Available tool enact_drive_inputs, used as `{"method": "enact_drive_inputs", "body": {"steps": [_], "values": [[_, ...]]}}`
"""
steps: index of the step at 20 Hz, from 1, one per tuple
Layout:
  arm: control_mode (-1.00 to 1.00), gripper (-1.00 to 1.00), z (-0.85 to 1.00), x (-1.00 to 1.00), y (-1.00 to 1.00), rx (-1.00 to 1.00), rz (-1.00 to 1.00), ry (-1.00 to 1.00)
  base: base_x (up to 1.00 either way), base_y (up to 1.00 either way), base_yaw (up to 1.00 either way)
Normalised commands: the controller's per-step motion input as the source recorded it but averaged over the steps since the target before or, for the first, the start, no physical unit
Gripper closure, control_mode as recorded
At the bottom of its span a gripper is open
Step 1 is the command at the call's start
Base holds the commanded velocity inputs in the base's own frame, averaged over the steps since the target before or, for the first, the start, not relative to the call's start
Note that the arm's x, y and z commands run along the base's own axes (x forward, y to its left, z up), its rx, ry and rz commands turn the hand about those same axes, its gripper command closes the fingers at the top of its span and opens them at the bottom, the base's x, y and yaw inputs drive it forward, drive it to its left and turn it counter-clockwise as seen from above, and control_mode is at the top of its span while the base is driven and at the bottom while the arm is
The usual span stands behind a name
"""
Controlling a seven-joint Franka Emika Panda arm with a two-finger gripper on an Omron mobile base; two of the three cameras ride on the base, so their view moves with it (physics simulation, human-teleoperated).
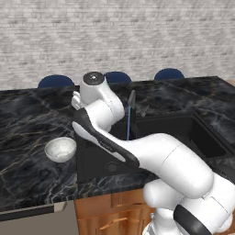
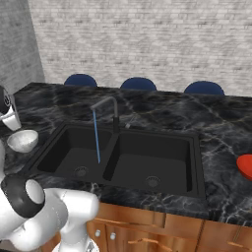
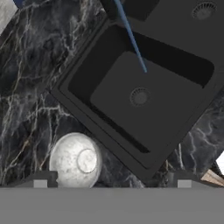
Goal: Rinse each bowl for a few seconds and place them down in the sink or on the counter.
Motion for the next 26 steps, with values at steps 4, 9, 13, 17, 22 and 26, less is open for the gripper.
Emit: {"method": "enact_drive_inputs", "body": {"steps": [4,9,13,17,22,26], "values": [[-1.0,-1.0,1.0,-0.18,-0.91,-0.09,0.08,-0.12,0.0,0.0,0.0],[-1.0,-1.0,1.0,-0.09,-0.99,-0.08,0.03,-0.07,0.0,0.0,0.0],[-1.0,-1.0,0.97,0.02,-1.0,-0.02,0.0,0.0,0.0,0.0,0.0],[-1.0,-1.0,0.89,0.09,-1.0,0.0,0.0,0.02,0.0,0.0,0.0],[-1.0,-1.0,0.62,0.01,-1.0,0.0,0.0,0.06,0.0,0.0,0.0],[-1.0,-1.0,-0.07,0.0,-1.0,0.0,0.0,0.13,0.0,0.0,0.0]]}}
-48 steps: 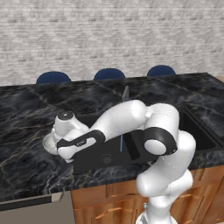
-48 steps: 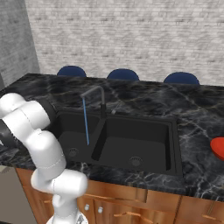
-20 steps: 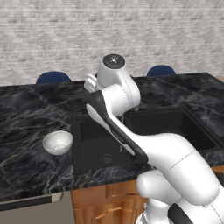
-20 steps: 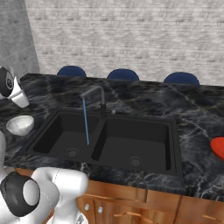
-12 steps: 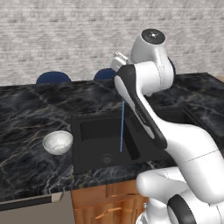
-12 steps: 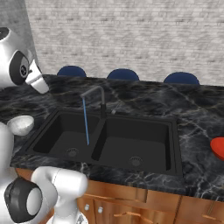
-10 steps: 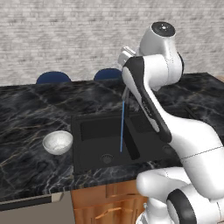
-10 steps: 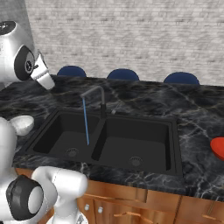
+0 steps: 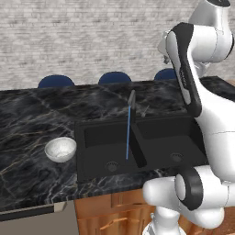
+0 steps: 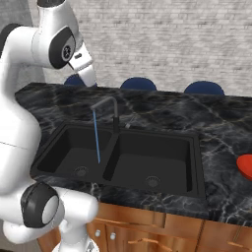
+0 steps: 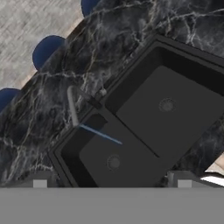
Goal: Rinse each bowl for a few seconds and place them down in the sink or on the counter.
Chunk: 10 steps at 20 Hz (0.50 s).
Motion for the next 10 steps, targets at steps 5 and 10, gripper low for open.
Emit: {"method": "enact_drive_inputs", "body": {"steps": [5,10], "values": [[-1.0,-1.0,-0.54,-0.01,-1.0,0.01,-0.01,0.13,0.0,0.0,0.0],[-1.0,-1.0,-0.62,-0.22,-1.0,0.02,-0.04,0.1,0.0,0.0,0.0]]}}
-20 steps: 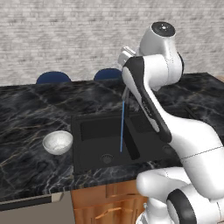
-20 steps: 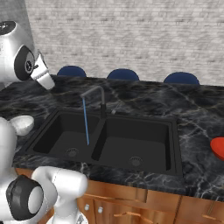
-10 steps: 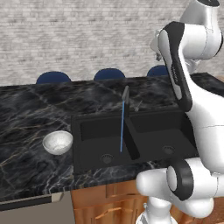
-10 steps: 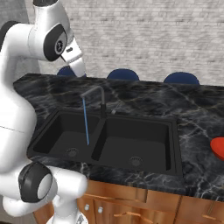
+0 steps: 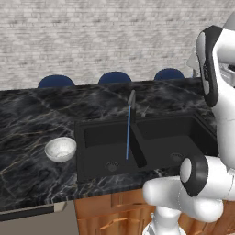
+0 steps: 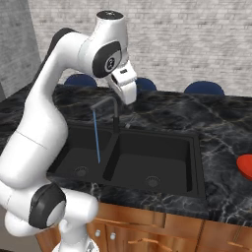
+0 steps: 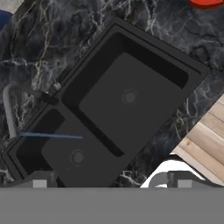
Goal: Rinse each bowl for a few seconds and place them down in the sink or on the counter.
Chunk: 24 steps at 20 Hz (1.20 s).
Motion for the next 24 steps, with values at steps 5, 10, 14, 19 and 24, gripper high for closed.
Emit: {"method": "enact_drive_inputs", "body": {"steps": [5,10,14,19,24], "values": [[-1.0,-1.0,-0.56,-0.26,-1.0,0.01,-0.06,0.08,0.0,0.0,0.0],[-1.0,-1.0,-0.5,0.21,-0.96,0.04,-0.07,0.13,0.0,0.0,0.0],[-1.0,-1.0,-0.2,0.59,-0.64,0.01,0.0,0.03,0.0,0.0,0.0],[-1.0,-1.0,-0.15,0.44,-0.59,0.01,-0.02,0.04,0.0,0.0,0.0],[-1.0,-1.0,-0.23,0.14,-0.59,0.0,-0.14,0.16,0.0,0.0,0.0]]}}
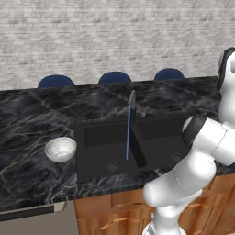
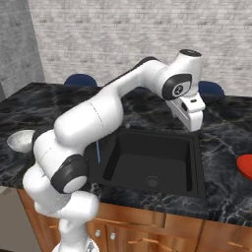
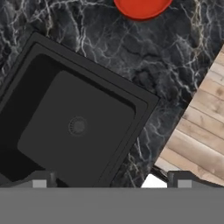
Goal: Rinse each bowl for a few seconds and place them down in the sink or on the counter.
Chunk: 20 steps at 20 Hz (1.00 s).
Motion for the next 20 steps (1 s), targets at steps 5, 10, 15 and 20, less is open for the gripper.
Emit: {"method": "enact_drive_inputs", "body": {"steps": [5,10,15,20], "values": [[-1.0,-1.0,-0.26,0.0,-0.5,-0.07,-0.1,0.14,0.0,0.0,0.0],[-1.0,-1.0,-0.24,0.04,-0.25,-0.11,-0.09,0.08,0.0,0.0,0.0],[-1.0,-1.0,-0.34,0.09,-0.2,-0.06,-0.04,0.04,0.0,0.0,0.0],[-1.0,-1.0,-0.22,0.02,-0.53,0.03,-0.02,0.0,0.0,0.0,0.0]]}}
